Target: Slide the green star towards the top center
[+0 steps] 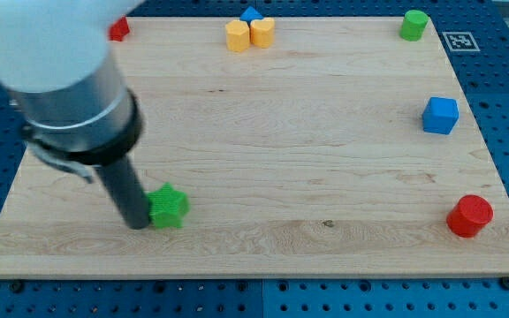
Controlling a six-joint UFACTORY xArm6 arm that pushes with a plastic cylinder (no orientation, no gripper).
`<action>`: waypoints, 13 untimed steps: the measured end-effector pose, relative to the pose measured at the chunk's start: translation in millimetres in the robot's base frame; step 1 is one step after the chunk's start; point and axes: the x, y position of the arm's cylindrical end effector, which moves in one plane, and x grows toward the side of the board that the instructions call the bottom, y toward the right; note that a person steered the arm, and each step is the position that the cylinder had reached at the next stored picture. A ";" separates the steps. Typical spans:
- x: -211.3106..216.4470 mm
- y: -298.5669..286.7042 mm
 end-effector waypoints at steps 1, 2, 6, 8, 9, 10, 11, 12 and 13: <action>0.4 54.3; 0.3 106.2; -47.6 96.8; -67.9 79.5; -93.3 87.2; -111.3 85.1; -116.6 70.7; -118.3 45.7; -126.9 33.4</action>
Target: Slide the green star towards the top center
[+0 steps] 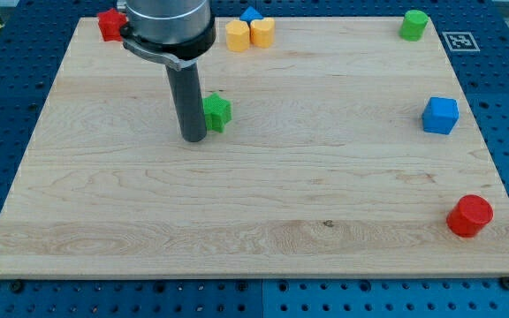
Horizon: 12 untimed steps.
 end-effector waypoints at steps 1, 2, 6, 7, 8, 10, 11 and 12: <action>-20.8 0.1; -40.4 4.5; -22.9 82.5; -34.4 82.5; -20.4 72.6; -26.6 50.1; -46.4 60.3; -57.3 75.3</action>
